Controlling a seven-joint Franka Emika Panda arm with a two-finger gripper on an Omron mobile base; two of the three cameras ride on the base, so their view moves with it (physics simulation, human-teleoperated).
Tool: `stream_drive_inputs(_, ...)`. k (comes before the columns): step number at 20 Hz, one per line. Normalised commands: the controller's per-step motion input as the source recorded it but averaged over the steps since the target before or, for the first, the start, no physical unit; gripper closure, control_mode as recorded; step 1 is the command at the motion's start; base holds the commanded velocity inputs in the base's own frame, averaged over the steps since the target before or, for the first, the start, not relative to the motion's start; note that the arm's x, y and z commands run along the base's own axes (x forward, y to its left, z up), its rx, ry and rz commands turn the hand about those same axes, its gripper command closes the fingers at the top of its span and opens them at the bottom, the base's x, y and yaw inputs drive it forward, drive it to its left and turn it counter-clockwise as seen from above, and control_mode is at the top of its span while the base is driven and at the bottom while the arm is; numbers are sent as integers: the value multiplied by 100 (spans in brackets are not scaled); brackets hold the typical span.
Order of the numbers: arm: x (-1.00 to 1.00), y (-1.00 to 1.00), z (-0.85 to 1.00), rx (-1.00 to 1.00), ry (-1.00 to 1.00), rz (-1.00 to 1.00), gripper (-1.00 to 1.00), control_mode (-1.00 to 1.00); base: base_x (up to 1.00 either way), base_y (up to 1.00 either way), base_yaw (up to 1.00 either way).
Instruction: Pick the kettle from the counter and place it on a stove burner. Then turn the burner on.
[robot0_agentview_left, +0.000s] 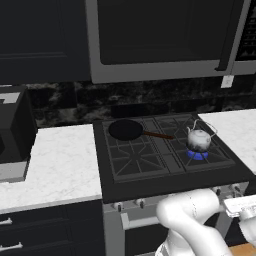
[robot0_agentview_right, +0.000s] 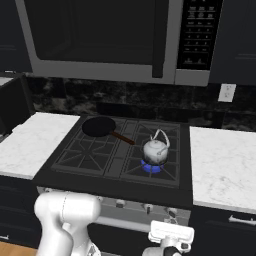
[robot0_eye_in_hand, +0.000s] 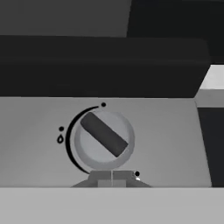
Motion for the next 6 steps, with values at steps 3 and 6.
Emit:
stream_drive_inputs(3,-5,-53,100,0,-15,0,100,-100,0,0,0)
stream_drive_inputs(6,-43,-54,100,0,-18,0,100,-100,0,0,0)
